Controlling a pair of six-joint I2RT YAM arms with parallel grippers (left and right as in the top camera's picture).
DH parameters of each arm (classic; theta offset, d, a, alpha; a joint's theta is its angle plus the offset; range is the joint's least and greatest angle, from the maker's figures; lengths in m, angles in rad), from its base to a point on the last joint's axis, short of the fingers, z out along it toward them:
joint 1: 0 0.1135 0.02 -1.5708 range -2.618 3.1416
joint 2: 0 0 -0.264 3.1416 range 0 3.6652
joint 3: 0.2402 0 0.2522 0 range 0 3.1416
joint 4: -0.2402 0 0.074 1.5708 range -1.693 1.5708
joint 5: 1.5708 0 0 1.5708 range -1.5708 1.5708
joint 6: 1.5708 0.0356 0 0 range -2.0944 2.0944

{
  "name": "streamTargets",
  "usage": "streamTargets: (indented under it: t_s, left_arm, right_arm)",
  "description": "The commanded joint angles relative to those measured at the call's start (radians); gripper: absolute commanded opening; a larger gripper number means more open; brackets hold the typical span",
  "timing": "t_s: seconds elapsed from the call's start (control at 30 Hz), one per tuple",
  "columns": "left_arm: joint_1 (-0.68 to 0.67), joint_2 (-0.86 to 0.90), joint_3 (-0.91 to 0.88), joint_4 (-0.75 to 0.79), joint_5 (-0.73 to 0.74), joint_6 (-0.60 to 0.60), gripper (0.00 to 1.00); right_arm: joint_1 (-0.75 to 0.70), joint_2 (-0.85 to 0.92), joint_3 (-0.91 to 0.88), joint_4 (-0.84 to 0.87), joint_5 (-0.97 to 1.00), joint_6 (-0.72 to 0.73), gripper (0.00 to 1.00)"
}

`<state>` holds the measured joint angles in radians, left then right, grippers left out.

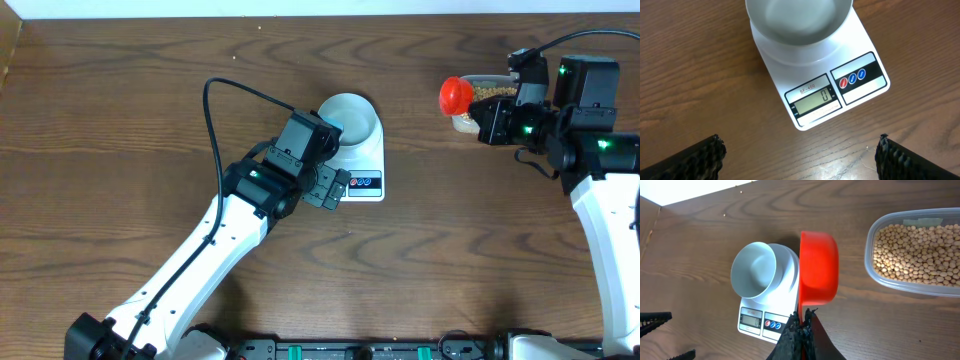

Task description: Scoop item into bowl and weigh 50g on scale

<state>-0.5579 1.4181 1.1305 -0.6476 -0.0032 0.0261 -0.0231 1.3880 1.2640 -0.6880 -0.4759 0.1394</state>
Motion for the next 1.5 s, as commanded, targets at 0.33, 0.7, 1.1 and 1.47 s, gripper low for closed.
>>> streamTargets:
  t_s: [0.33,0.7,1.1,1.47]
  left_arm:
    - [0.003,0.001,0.003,-0.003,0.021,-0.005,0.98]
    - [0.003,0.001,0.003,-0.003,0.017,-0.002,0.98]
    - [0.003,0.001,0.003,-0.003,0.017,-0.002,0.98]
    - [0.003,0.001,0.003,-0.003,0.017,-0.002,0.98]
  right_arm:
    - [-0.003,-0.01,0.015,-0.001,0.006,-0.019,0.01]
    - [-0.003,-0.01,0.015,-0.001,0.006,-0.019,0.01]
    - [-0.005,0.027,0.17,-0.142,0.06,-0.096,0.01]
    - [-0.111,0.226,0.431,-0.34,0.149,-0.224,0.01]
